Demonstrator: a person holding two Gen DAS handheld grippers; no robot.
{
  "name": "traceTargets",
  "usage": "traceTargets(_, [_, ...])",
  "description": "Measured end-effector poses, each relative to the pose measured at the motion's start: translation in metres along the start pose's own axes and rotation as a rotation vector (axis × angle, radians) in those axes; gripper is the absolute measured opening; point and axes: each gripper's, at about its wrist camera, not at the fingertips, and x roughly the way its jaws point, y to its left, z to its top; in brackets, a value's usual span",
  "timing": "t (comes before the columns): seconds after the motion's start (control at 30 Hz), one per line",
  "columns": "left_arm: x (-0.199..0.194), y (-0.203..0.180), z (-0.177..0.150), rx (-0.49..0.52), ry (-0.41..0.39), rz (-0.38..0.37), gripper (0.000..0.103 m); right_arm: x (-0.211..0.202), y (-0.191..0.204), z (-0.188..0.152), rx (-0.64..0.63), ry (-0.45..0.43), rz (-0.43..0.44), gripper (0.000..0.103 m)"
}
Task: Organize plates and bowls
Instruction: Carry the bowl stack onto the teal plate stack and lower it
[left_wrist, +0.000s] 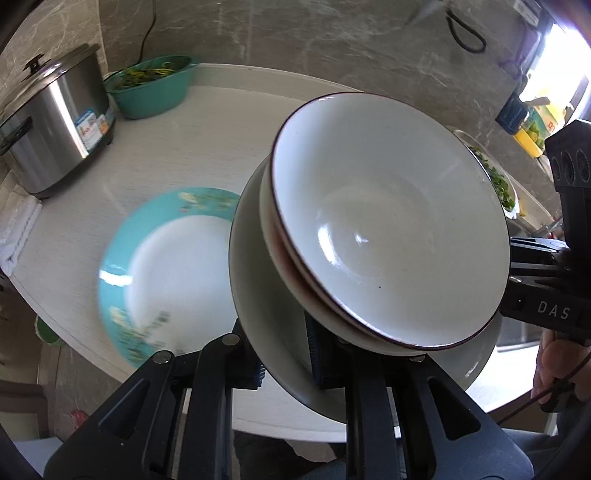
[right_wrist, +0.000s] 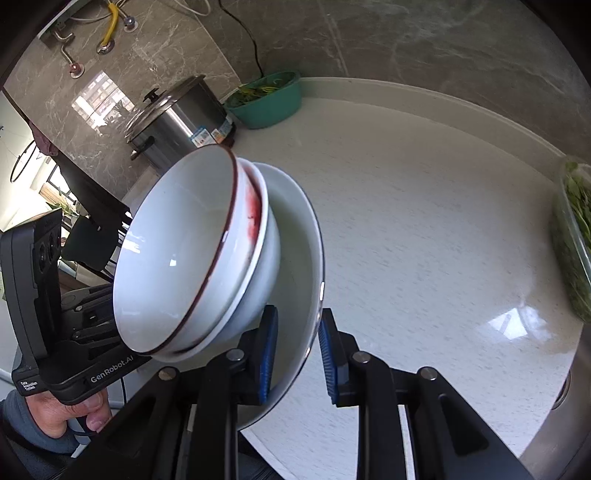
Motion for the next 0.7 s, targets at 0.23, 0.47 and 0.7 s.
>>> traceTargets(0.23, [-0.011, 0.095, 0.01, 0.017, 0.02, -0.007, 0.016, 0.042, 0.049, 0.024, 0.029, 0.009, 0.004, 0.026])
traceTargets(0.47, [0.011, 0.147, 0.005, 0.032, 0.062, -0.021, 0.016, 0.085, 0.066, 0.032, 0.061, 0.042, -0.009, 0.026])
traceTargets(0.7, [0.037, 0.18, 0.003, 0.054, 0.106, -0.034, 0.016, 0.116, 0.063, 0.027, 0.108, 0.07, -0.02, 0.026])
